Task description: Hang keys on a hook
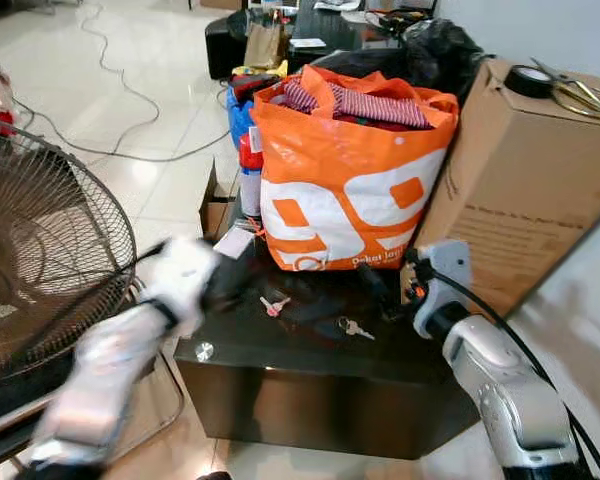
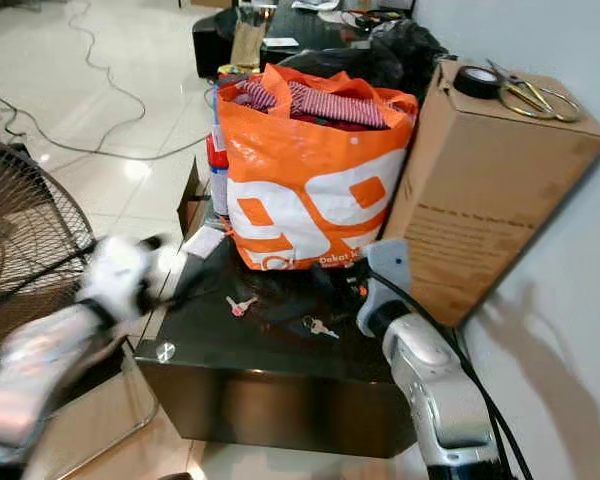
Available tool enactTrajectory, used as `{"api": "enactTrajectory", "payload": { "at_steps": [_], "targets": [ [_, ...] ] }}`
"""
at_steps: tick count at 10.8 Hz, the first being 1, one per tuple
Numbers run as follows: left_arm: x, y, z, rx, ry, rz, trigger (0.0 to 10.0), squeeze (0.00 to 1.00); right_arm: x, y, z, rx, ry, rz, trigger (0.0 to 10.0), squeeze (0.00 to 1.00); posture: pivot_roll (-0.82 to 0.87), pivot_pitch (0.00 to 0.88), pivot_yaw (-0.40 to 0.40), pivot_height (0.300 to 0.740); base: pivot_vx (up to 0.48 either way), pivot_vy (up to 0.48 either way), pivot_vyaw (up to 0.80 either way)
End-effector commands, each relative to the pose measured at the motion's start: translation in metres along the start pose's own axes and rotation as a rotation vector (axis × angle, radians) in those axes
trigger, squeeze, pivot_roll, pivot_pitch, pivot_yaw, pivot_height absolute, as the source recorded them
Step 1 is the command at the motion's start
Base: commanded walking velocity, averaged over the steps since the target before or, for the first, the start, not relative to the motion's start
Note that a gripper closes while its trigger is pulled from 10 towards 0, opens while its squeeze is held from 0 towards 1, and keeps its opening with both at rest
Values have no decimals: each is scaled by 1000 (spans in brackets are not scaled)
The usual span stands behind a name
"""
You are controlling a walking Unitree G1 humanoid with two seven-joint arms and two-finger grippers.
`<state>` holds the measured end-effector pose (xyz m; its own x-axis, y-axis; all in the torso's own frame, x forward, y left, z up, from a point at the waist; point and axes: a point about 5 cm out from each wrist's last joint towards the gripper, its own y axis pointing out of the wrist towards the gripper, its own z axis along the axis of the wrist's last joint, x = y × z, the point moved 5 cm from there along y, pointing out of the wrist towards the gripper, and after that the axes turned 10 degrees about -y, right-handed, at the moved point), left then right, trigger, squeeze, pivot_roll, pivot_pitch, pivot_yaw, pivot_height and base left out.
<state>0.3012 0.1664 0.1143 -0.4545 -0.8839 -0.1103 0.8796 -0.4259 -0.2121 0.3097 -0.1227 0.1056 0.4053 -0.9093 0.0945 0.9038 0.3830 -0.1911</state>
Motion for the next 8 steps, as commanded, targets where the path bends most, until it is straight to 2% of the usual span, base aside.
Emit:
{"api": "enactTrajectory", "payload": {
  "at_steps": [1,3,5,7,8],
  "targets": [
    [-5,-5,3,17,-7,-6,10000,0,-1,1,-3,-18,7,14,10000,1000,25,0,-80,740,0,0,0],
    [-17,-17,0,-4,0,-16,10000,0,-2,0,-4,-19,7,20,10000,1000,17,0,-75,740,0,0,0],
    [-16,-24,-5,-29,11,-50,10000,0,3,-4,-6,-28,9,4,10000,1000,-1,0,-65,740,0,0,0],
    [-2,-17,-4,-18,-8,-107,10000,0,7,-11,-7,-35,-1,-12,10000,1000,-42,0,-48,740,0,0,0],
    [12,-9,-2,-1,-35,-143,10000,0,6,-12,1,-20,20,-16,10000,1000,-63,0,-46,740,0,0,0]
  ]
}}
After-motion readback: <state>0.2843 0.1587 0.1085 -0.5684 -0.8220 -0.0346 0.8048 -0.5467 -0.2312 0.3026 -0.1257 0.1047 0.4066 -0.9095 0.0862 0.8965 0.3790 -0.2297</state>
